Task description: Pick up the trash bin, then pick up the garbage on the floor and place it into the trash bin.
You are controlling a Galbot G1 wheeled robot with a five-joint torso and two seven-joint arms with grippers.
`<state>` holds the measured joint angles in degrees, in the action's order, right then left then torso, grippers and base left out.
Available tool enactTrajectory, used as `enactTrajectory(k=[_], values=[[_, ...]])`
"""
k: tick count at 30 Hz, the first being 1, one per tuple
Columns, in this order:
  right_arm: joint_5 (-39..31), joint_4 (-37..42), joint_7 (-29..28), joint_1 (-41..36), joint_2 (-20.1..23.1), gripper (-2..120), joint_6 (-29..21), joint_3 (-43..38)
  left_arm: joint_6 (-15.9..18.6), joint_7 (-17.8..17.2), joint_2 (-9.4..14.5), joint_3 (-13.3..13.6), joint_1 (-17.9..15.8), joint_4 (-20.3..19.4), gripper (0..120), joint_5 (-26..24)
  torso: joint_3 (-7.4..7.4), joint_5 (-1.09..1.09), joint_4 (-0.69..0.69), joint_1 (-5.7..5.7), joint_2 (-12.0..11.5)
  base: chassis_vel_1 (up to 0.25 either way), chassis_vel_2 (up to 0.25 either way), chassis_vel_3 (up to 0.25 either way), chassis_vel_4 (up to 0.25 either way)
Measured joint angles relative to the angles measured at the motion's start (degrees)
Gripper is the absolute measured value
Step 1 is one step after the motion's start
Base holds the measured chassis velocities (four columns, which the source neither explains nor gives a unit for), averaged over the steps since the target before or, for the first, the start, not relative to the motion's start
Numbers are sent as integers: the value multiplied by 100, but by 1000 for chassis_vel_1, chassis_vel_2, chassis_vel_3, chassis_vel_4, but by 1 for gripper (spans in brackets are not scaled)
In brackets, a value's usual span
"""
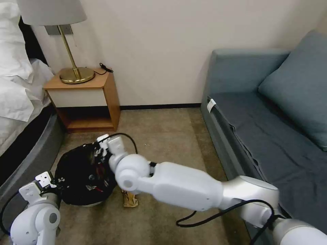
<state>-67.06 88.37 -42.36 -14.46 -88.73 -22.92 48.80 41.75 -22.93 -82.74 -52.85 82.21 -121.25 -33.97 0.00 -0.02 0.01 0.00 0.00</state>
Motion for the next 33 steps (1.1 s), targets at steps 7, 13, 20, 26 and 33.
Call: enactTrajectory(k=[7,13,20,26,33], values=[[126,54,16,-34,-27,0,7,19,1,0,0,2,11,-5,3,9,0,1,0,0,0,0,0,0,0],[811,253,330,101,456,20,16,-224,-1,0,32,-25,10,-4,3,2,0,1,-2,0,0,0,0,0,0],[971,580,436,146,1121,42,-176,-474,-1,4,154,-204,-19,29,3,-81,0,3,-1,0,0,0,0,0,0],[475,494,295,-284,1598,67,-730,-262,-1,7,261,-429,-64,60,3,-236,0,3,-2,0,0,0,0,0,0],[-272,274,267,-487,1447,89,-1104,202,2,8,277,-491,-63,72,3,-281,0,2,0,0,0,0,0,0,0]])
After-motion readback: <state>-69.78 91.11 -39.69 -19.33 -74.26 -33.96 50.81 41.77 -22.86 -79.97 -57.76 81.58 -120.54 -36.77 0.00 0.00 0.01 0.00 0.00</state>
